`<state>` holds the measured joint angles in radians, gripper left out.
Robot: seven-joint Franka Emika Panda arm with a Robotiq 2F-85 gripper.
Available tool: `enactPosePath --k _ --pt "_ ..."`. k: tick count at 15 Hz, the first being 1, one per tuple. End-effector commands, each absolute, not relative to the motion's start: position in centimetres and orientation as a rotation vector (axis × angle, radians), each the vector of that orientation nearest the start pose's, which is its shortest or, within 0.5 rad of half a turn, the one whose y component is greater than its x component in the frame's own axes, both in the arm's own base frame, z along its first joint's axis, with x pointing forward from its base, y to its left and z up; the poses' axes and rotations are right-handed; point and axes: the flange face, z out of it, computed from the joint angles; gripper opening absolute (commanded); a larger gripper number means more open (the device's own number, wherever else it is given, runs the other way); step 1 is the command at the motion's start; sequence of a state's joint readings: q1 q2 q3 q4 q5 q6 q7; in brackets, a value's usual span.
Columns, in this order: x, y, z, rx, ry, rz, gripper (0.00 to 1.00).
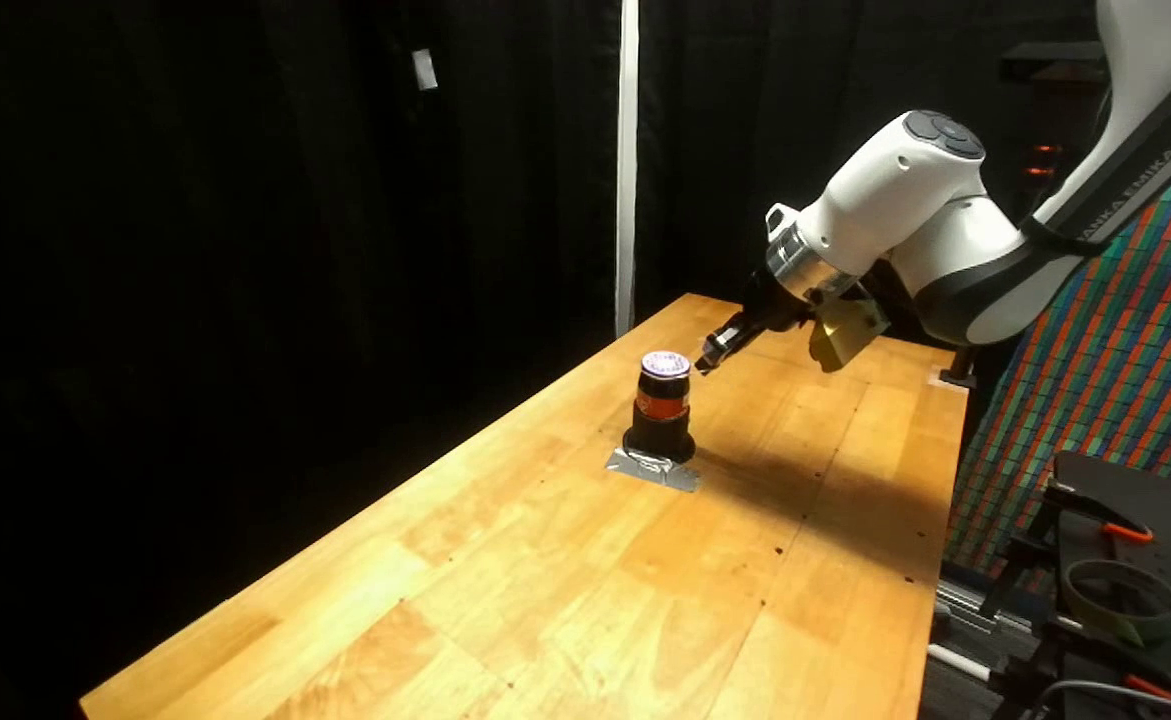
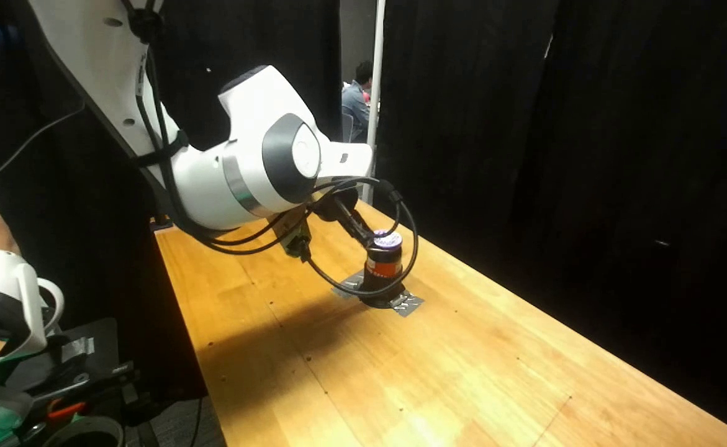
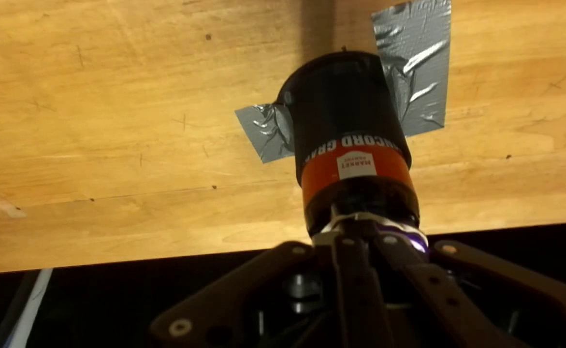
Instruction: Put the elastic around the bottle
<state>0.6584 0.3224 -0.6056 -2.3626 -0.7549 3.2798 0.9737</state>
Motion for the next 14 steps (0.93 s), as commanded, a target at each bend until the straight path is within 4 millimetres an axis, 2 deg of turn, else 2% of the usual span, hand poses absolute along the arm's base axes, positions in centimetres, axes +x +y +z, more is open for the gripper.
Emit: enactPosePath --k 1,4,7,8,9,10,12,14 --pt "53.1 9.0 26.7 -2.878 0.114 -1.09 0.06" --pt "51.8 8.8 25.1 -2.844 0.111 -1.16 0.04" --pt "49.6 9.8 22.4 -2.828 0.107 -1.153 0.05" --pt "48.8 10.4 21.6 -2.838 0.113 -1.106 0.11" --pt "47.9 10.8 21.1 -2.846 0.134 -1.035 0.31" --pt "49.1 10.5 21.7 -2.868 0.111 -1.065 0.13" --pt "48.2 11.1 20.7 -2.876 0.107 -1.024 0.27" --pt "48.1 11.0 20.7 -2.877 0.112 -1.021 0.31"
